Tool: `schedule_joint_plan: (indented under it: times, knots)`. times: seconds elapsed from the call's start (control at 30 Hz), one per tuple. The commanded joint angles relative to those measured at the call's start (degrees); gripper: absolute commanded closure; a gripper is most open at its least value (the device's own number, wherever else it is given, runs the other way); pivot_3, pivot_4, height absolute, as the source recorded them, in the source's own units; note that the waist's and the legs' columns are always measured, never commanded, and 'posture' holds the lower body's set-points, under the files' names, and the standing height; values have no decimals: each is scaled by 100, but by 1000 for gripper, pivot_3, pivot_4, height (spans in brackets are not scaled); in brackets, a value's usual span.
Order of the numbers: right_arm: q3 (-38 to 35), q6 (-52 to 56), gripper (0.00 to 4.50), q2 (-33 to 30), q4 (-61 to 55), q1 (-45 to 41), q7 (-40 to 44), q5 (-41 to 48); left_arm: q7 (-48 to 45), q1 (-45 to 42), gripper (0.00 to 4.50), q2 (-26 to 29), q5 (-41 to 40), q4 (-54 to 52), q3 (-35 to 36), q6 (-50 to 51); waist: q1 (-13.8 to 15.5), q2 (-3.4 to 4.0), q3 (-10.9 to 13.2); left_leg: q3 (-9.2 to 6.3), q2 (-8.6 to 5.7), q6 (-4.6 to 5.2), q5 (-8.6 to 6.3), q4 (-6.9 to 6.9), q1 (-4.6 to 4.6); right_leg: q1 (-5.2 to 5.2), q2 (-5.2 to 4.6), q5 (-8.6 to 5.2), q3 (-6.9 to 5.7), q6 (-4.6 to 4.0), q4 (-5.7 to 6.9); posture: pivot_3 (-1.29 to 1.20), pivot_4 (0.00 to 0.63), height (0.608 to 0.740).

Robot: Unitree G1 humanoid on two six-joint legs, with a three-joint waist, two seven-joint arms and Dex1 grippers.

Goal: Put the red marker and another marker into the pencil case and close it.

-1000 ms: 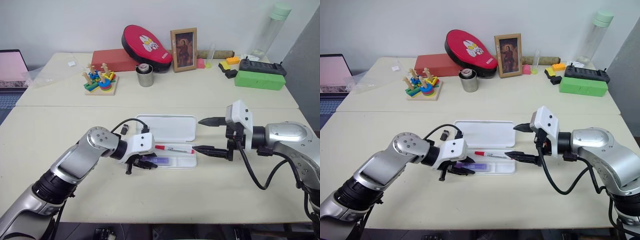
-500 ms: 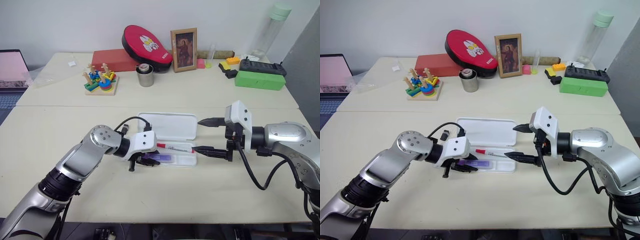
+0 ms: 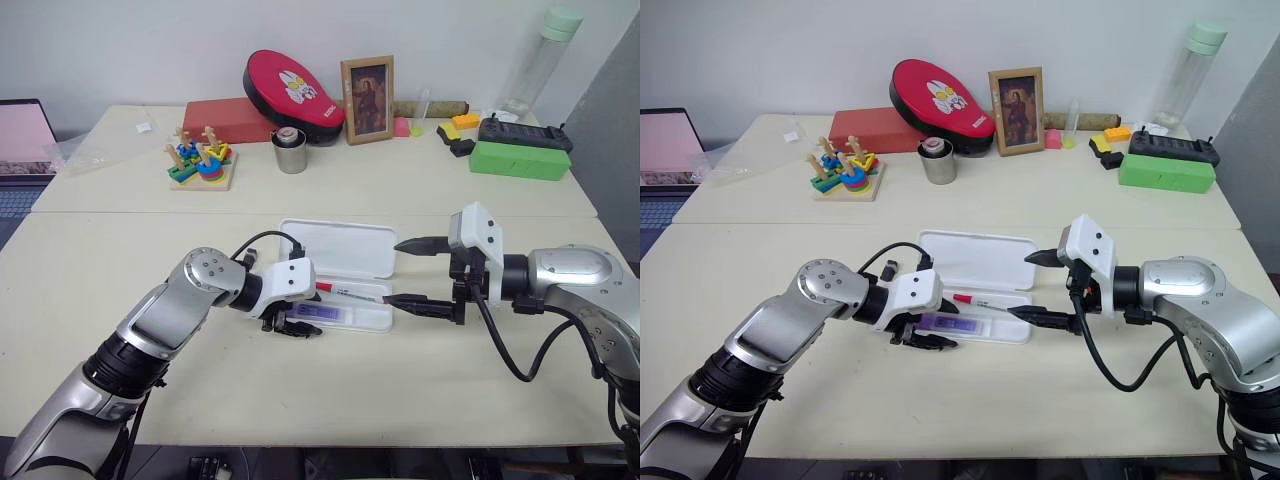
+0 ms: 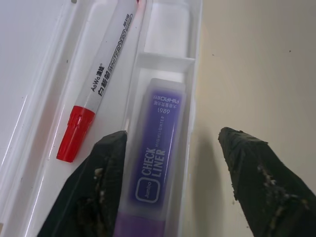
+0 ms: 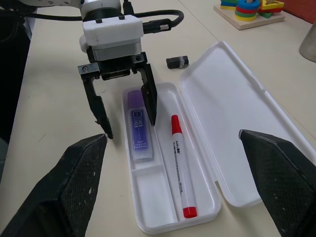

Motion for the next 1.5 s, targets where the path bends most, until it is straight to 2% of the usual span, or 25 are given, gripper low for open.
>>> schedule_joint_plan:
  times: [0.03,0.13,0.23,0.3,0.4,0.5,0.67,0.83,0.97,1.3,1.5]
  knots:
    - [-60,-55,0,-66,-136,-75,70,47,42,73,452,-97,-459,-512,390,351,0,0,0,0,0,0,0,0,0,0,0,0,0,0,0,0,150,740]
    - [-58,-69,0,-74,-108,-90,129,59,175,167,15,-221,-871,-857,699,730,-1,0,0,0,0,0,0,0,-1,0,0,0,0,0,-1,0,150,740]
    - [-85,-74,0,-70,-69,-125,190,96,526,248,15,-477,-1539,-1187,1359,1311,-1,0,0,-1,0,0,0,0,0,1,0,0,0,0,0,0,150,740]
    - [-159,-82,0,-34,-44,-160,208,153,958,280,15,-700,-1960,-1349,1961,1741,-4,-1,0,-1,0,0,0,3,0,2,0,0,-1,0,2,0,150,740]
    - [-397,-94,0,195,73,-411,59,346,2075,203,15,-1240,-2322,-1221,3138,2353,-12,-1,0,-3,0,0,0,4,1,3,0,0,-1,0,1,0,150,740]
    - [-499,-68,0,370,198,-683,-35,491,3122,177,15,-1597,-2334,-1085,4114,2682,-26,-2,-1,-6,0,0,0,10,5,5,0,1,-3,1,5,0,150,740]
    - [-405,-113,0,562,365,-990,-55,528,4118,602,15,-1525,-2129,-1193,4726,3231,-24,-6,-4,-6,0,-2,1,6,5,7,0,1,-4,0,-2,0,150,740]
    - [-262,-207,0,788,634,-1336,87,521,4794,862,15,-1600,-1966,-994,4763,3720,3,-7,-4,-8,0,-3,2,6,5,4,0,2,-5,0,4,0,150,740]
    - [-173,-274,0,877,764,-1481,145,462,4890,1029,15,-1482,-1615,-588,4225,3320,12,-8,-5,-9,-1,-3,2,8,5,5,0,3,-5,2,2,0,150,740]
    - [-130,-355,0,956,794,-1483,74,364,4636,717,15,-1505,-931,1393,3079,2081,7,-4,-7,-9,-1,-6,3,6,5,4,0,3,-5,1,4,0,150,740]
    - [-175,-309,0,921,724,-1457,28,367,4395,537,15,-1561,-742,1814,2707,1738,39,10,-17,-9,-2,-3,2,6,28,25,0,4,-5,2,6,0,150,740]
